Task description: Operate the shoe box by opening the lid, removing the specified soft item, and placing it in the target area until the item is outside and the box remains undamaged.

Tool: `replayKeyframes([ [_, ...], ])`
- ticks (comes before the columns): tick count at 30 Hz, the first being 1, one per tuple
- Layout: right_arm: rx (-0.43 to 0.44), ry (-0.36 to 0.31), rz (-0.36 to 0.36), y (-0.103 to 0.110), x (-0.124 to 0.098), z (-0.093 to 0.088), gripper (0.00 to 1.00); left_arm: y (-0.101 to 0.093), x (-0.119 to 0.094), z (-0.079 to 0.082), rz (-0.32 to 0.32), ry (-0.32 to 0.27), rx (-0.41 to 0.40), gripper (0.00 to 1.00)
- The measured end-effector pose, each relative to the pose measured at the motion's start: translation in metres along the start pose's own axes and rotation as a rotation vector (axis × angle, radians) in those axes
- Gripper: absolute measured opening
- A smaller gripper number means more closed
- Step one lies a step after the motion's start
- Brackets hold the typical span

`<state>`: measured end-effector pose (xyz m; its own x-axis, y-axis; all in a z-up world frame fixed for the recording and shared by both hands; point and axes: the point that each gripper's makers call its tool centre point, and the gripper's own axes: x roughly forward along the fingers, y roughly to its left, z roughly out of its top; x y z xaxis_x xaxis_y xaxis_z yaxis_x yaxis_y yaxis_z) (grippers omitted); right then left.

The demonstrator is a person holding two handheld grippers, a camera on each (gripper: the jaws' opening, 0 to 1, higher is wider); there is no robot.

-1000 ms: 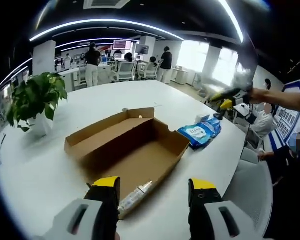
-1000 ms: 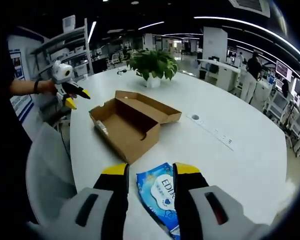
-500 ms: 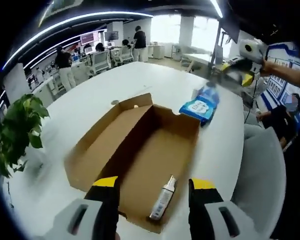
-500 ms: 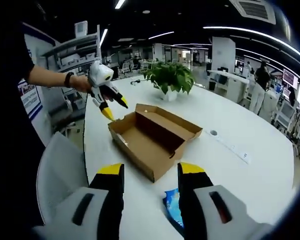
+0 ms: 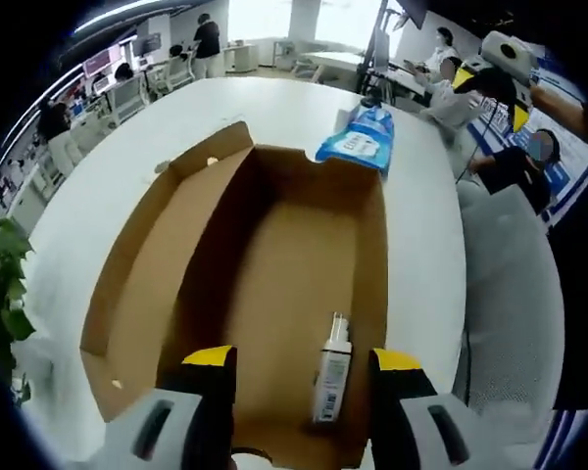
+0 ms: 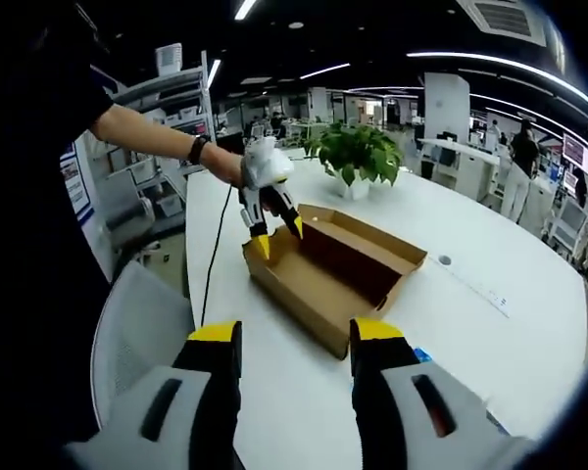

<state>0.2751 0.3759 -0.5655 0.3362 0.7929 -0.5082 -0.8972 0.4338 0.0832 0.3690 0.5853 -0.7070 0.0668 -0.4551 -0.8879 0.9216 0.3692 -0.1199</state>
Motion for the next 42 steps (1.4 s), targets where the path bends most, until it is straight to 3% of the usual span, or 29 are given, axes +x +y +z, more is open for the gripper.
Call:
replayKeyframes([
  [8,0.024,0.007,-0.018,-0.002,-0.006,-0.008,0.4,0.001,0.015,-0.005,-0.049,0.038,0.033,0.55],
  [18,0.042,0.032,-0.032,-0.005,-0.009,-0.02,0.4,-0.004,0.039,-0.026,-0.098,0.126,0.105,0.55],
  [22,0.047,0.036,-0.034,-0.004,-0.008,-0.022,0.4,-0.004,0.048,-0.029,-0.107,0.128,0.103,0.52],
  [28,0.042,0.055,-0.038,0.0,-0.005,-0.028,0.39,-0.007,0.057,-0.04,-0.102,0.17,0.148,0.5],
  [34,0.038,0.063,-0.056,-0.001,-0.006,-0.03,0.38,-0.002,0.056,-0.037,-0.063,0.163,0.155,0.54],
  [42,0.042,0.061,-0.069,-0.002,-0.004,-0.027,0.36,-0.008,0.061,-0.038,-0.045,0.16,0.227,0.43],
])
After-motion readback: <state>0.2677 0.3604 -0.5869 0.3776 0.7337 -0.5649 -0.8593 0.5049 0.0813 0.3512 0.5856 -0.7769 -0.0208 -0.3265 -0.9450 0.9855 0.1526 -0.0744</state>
